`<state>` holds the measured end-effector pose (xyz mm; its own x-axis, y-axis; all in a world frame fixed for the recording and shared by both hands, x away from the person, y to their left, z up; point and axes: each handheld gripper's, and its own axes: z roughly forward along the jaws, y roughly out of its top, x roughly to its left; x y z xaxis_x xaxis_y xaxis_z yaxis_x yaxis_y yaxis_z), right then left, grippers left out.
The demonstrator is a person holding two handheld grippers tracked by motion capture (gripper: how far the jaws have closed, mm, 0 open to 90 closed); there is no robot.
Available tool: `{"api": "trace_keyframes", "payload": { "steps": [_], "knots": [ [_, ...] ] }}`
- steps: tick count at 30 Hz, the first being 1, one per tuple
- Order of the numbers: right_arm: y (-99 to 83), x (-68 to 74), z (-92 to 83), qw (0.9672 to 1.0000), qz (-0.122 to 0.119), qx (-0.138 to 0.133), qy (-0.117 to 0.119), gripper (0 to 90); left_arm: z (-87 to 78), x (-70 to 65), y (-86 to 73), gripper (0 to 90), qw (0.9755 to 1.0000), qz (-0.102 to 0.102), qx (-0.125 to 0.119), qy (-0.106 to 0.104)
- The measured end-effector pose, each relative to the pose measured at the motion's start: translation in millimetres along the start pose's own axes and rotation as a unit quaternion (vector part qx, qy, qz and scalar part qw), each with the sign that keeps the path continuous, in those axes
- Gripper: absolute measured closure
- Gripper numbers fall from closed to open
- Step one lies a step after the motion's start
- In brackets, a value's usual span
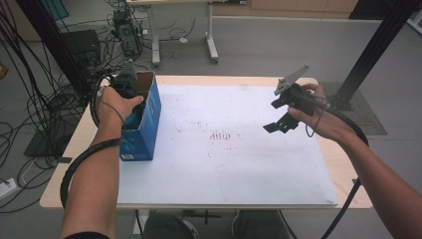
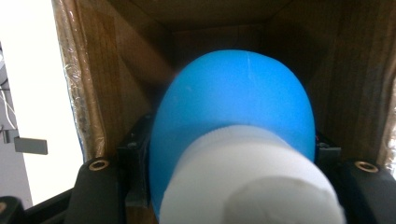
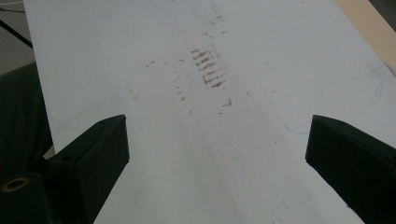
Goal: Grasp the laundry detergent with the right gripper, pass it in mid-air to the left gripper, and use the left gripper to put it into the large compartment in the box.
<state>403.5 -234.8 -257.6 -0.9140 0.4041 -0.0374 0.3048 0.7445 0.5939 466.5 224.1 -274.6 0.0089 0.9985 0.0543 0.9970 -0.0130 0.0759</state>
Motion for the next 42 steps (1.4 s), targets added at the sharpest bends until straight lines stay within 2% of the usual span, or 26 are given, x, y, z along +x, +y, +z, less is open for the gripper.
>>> {"api": "trace_keyframes", "payload": {
  "steps": [42],
  "knots": [
    [0.5, 2.7, 2.4, 1.0, -0.001, -0.006, 0.005, 6.1, -1.8, -1.6, -3.6, 35.9, 0.9999, 0.007, -0.009, 0.006]
  ]
}}
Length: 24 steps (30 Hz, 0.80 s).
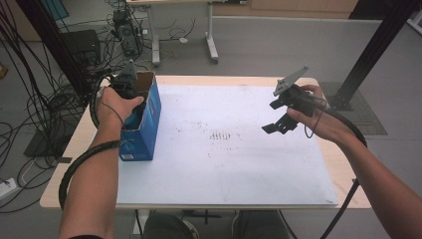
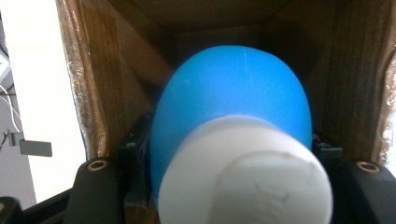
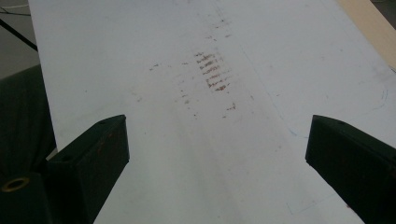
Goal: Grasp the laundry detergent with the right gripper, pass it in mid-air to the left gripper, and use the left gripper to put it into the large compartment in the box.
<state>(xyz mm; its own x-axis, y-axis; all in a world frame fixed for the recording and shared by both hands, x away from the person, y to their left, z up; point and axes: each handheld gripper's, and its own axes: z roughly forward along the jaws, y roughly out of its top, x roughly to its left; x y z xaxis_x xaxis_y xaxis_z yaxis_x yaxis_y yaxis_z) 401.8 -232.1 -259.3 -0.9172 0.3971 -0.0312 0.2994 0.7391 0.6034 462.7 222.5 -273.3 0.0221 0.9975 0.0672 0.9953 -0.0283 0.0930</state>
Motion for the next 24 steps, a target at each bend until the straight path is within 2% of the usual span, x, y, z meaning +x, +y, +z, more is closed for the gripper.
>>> {"api": "trace_keyframes", "payload": {
  "steps": [7, 16, 24],
  "knots": [
    [0.8, 0.5, 0.5, 1.0, -0.001, -0.003, 0.001, 6.1, -3.6, -1.4, -1.6, 31.3, 1.0, 0.002, -0.008, -0.002],
    [4.1, 1.2, 1.5, 1.0, -0.004, -0.006, 0.003, 6.1, -19.9, -4.6, -5.0, 30.3, 0.9996, 0.015, -0.019, 0.014],
    [6.5, 1.0, 2.4, 1.0, -0.003, -0.007, 0.002, 6.1, -31.2, -7.7, -8.8, 29.6, 0.9992, 0.02, -0.029, 0.018]
  ]
}}
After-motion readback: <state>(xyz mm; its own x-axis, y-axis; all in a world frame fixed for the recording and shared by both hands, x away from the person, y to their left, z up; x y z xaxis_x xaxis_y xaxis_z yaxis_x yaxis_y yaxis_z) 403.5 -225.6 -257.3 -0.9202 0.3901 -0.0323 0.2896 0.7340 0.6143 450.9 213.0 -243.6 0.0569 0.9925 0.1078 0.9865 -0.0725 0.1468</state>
